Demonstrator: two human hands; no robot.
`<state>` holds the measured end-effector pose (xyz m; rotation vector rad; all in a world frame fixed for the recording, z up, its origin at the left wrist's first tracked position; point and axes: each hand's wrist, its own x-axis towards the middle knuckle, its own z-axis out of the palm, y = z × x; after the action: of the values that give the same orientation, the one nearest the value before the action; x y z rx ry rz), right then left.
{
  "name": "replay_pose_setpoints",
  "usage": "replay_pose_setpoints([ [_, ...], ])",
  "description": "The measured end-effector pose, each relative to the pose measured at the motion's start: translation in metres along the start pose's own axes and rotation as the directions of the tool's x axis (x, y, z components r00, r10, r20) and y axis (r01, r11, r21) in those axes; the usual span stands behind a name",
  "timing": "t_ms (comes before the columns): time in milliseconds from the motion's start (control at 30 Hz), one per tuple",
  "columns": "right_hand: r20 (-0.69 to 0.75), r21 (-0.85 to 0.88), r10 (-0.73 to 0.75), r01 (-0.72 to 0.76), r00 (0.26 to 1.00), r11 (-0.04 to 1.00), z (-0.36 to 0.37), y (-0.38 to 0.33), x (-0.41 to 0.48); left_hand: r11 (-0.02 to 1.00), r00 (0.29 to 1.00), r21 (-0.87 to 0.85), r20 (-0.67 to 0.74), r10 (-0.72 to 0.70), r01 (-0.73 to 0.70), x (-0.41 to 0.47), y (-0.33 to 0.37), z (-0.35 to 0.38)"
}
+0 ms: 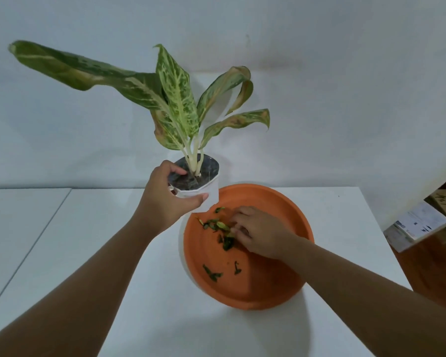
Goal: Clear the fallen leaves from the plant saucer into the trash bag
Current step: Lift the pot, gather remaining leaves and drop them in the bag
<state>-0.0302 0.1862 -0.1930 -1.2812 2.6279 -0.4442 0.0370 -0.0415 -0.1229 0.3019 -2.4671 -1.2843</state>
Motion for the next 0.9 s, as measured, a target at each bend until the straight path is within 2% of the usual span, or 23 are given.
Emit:
replay_pose_setpoints([
  [133, -0.012, 0.07, 0.062, -0.061, 0.998, 0.996, 0.011, -0.004, 0.029, 1.0, 1.0, -0.005, 0.002, 0.016, -0.016, -0.001, -0.005, -0.004],
  [300, 0.104, 0.045, -0.133, 0.129, 0.986, 0.991, 0.023, -0.032, 0.006, 1.0, 1.0, -0.01, 0.009, 0.007, -0.007, -0.001, -0.002, -0.004],
  [400, 0.027, 0.073, -0.182, 0.18, 0.983, 0.981, 0.019, -0.04, -0.009, 1.0, 1.0, -0.019, 0.008, -0.008, 0.008, -0.003, 0.001, -0.003],
  [500, -0.057, 0.107, -0.079, 0.085, 0.995, 0.991, 0.017, -0.044, 0.008, 0.999, 1.0, -0.035, 0.019, -0.01, 0.01, -0.005, 0.004, -0.002],
  [600, 0.027, 0.05, -0.022, 0.02, 0.999, 0.999, 0.027, -0.05, 0.024, 1.0, 1.0, -0.024, 0.022, -0.013, 0.013, -0.004, 0.005, -0.002],
  [667, 0.083, 0.01, -0.092, 0.092, 0.992, 0.996, 0.032, -0.055, 0.017, 1.0, 1.0, -0.02, 0.026, -0.009, 0.009, -0.004, 0.006, -0.001],
  [733, 0.125, 0.047, -0.189, 0.184, 0.974, 0.982, 0.027, -0.064, -0.006, 1.0, 0.999, -0.023, 0.034, -0.008, 0.009, -0.005, 0.006, 0.0],
  [833, 0.075, 0.143, -0.312, 0.299, 0.947, 0.943, 0.014, -0.068, -0.041, 0.999, 0.999, -0.051, 0.046, -0.005, 0.008, -0.008, 0.004, 0.004],
  [900, 0.001, 0.14, -0.208, 0.206, 0.978, 0.969, 0.007, -0.049, -0.043, 0.998, 0.999, -0.069, 0.042, 0.003, 0.0, -0.01, 0.005, 0.008],
])
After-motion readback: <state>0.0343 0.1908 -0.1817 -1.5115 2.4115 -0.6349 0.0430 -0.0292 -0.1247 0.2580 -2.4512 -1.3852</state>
